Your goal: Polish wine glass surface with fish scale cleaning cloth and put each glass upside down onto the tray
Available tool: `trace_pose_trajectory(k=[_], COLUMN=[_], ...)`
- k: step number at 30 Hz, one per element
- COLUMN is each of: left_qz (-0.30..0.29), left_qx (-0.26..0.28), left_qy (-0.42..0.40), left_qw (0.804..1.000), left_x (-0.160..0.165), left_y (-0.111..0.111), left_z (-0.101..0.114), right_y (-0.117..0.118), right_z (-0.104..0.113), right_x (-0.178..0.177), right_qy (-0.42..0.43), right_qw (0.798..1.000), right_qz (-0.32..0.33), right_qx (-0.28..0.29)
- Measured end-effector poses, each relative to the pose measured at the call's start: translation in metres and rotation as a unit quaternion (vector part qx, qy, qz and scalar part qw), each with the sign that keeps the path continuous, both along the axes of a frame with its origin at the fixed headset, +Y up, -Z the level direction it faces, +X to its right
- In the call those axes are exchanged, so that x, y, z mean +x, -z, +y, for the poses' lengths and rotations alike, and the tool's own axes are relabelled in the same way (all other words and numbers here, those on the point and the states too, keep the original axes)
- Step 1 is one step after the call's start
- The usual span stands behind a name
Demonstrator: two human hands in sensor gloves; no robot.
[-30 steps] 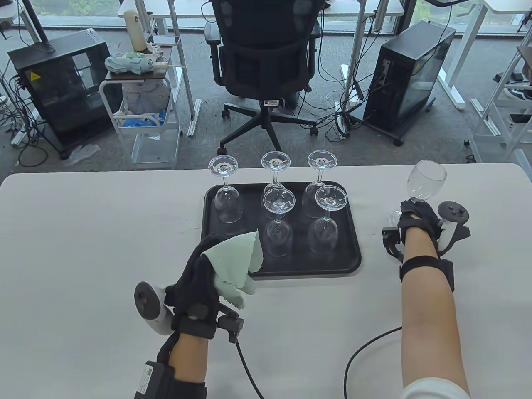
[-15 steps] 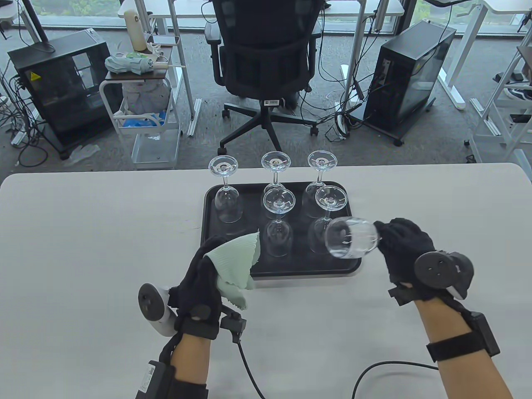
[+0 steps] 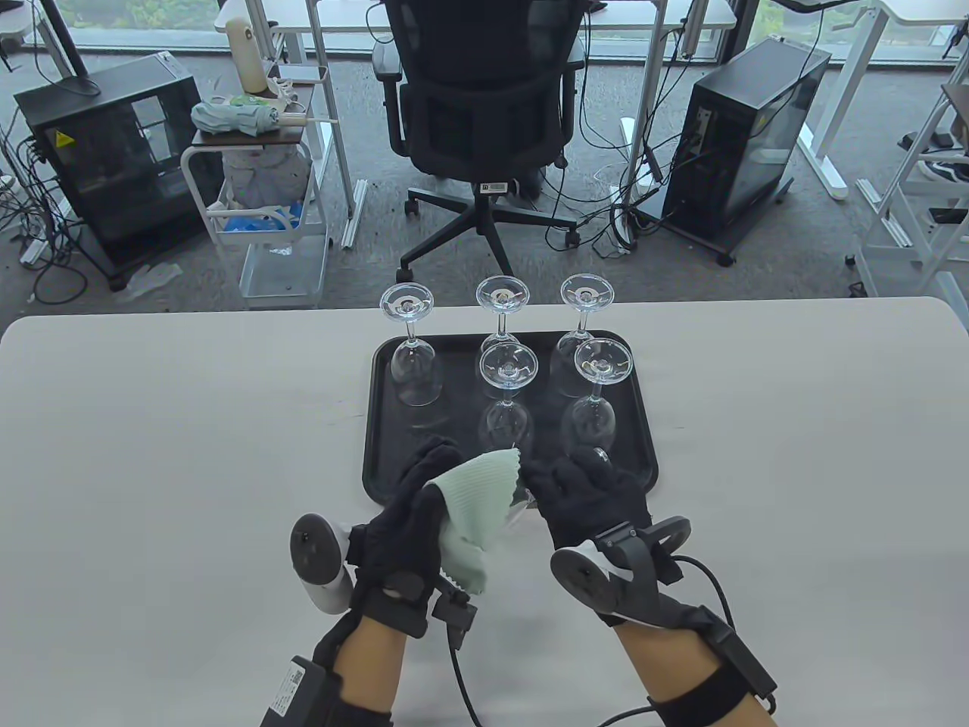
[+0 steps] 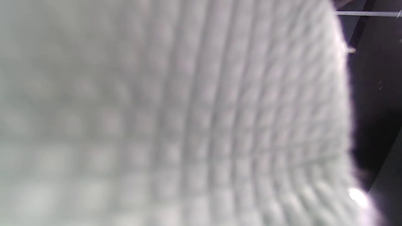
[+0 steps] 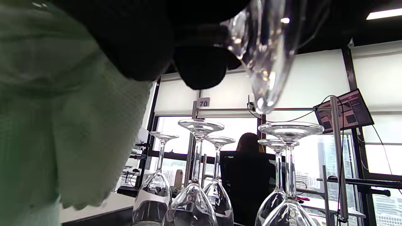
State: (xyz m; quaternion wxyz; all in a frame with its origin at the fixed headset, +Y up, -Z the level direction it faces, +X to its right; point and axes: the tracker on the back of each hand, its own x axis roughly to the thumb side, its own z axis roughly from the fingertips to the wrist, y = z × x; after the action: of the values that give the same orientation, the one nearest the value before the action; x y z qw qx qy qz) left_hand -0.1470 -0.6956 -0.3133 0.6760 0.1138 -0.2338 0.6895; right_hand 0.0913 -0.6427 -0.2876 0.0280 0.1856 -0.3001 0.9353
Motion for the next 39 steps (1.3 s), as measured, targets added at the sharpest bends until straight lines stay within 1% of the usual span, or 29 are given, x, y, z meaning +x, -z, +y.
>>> trace_pose_trajectory(k=[1,4,7,8,10,11,12,13,14,16,18,20,21,23,24,25,26,27,28,29,30,32,33,34,35,36,37,38,39], left_qz=[0.019,0.003,0.042,0.052,0.059,0.062,0.066,0.063,0.05,0.033,0.006,-0.009,0.009,0.002,0.003,0.007,0.031,0.04,0.04,0.03,0.019,0.022,0.005,-0.003,-0.007,-0.008,0.002,0.007,0.008], left_qx=[0.003,-0.022,-0.021,-0.024,-0.02,-0.019,-0.016,-0.018,-0.017,-0.022,-0.012,-0.004,0.003,0.02,0.025,0.047,0.065,0.074,0.071,0.064,0.052,0.01,-0.001,-0.008,-0.016,-0.01,0.0,0.015,0.035], left_qy=[0.008,0.031,0.041,0.028,0.025,0.024,0.017,0.01,-0.005,-0.018,0.001,0.01,0.007,0.02,0.022,0.034,0.043,0.045,0.055,0.057,0.049,0.051,0.05,0.045,0.035,0.032,0.045,0.049,0.05], left_qw=[1.0,0.999,0.998,0.998,0.998,0.998,0.998,0.998,0.999,0.999,1.0,1.0,1.0,1.0,0.999,0.998,0.996,0.995,0.995,0.996,0.997,0.998,0.999,0.999,0.999,0.999,0.999,0.999,0.998], left_x=[-0.001,0.002,0.002,0.0,-0.006,-0.008,-0.012,-0.013,-0.014,-0.013,-0.011,-0.007,-0.005,-0.003,-0.002,-0.001,-0.001,-0.001,-0.002,-0.003,-0.005,-0.006,-0.007,-0.007,-0.006,-0.005,-0.004,-0.003,-0.002], left_y=[0.001,0.002,0.002,0.003,0.003,0.003,0.003,0.003,0.004,0.003,0.004,0.002,0.001,0.0,-0.002,-0.003,-0.005,-0.004,-0.002,-0.001,0.001,0.003,0.004,0.005,0.004,0.003,0.002,0.001,-0.001], left_z=[-0.001,-0.004,-0.006,-0.006,-0.004,-0.003,-0.002,-0.001,-0.002,0.0,0.002,0.003,0.004,0.006,0.007,0.008,0.008,0.008,0.007,0.006,0.004,0.001,-0.001,-0.002,-0.003,-0.002,0.0,0.0,0.001], right_y=[-0.002,-0.005,-0.005,-0.007,-0.005,-0.002,0.004,0.008,0.014,0.024,0.029,0.029,0.03,0.032,0.032,0.033,0.033,0.034,0.033,0.033,0.032,0.029,0.027,0.026,0.025,0.026,0.028,0.031,0.034], right_z=[-0.001,-0.007,-0.013,-0.016,-0.021,-0.022,-0.026,-0.029,-0.036,-0.047,-0.054,-0.056,-0.056,-0.054,-0.053,-0.052,-0.052,-0.053,-0.053,-0.053,-0.051,-0.047,-0.045,-0.044,-0.044,-0.045,-0.048,-0.051,-0.054], right_x=[0.002,0.01,0.019,0.027,0.044,0.052,0.064,0.07,0.079,0.087,0.086,0.083,0.084,0.085,0.085,0.086,0.085,0.085,0.085,0.084,0.085,0.083,0.084,0.085,0.085,0.085,0.084,0.084,0.085], right_qy=[-0.003,0.0,0.012,0.044,0.099,0.13,0.2,0.234,0.286,0.354,0.39,0.413,0.434,0.45,0.453,0.461,0.481,0.489,0.488,0.474,0.424,0.312,0.255,0.236,0.243,0.271,0.312,0.376,0.413], right_qw=[1.0,0.998,0.996,0.991,0.98,0.974,0.961,0.955,0.944,0.904,0.877,0.864,0.856,0.838,0.839,0.836,0.816,0.805,0.796,0.806,0.849,0.915,0.939,0.943,0.94,0.932,0.916,0.888,0.867], right_qz=[0.006,0.021,0.055,0.092,0.14,0.161,0.182,0.177,0.168,0.228,0.255,0.263,0.258,0.275,0.265,0.246,0.226,0.215,0.23,0.24,0.235,0.235,0.226,0.232,0.24,0.241,0.249,0.251,0.244], right_qx=[0.015,0.053,0.066,0.091,0.104,0.092,0.065,0.045,-0.006,-0.075,-0.118,-0.116,-0.11,-0.14,-0.147,-0.166,-0.225,-0.258,-0.275,-0.259,-0.21,-0.106,-0.044,-0.018,0.002,-0.009,-0.035,-0.089,-0.135])
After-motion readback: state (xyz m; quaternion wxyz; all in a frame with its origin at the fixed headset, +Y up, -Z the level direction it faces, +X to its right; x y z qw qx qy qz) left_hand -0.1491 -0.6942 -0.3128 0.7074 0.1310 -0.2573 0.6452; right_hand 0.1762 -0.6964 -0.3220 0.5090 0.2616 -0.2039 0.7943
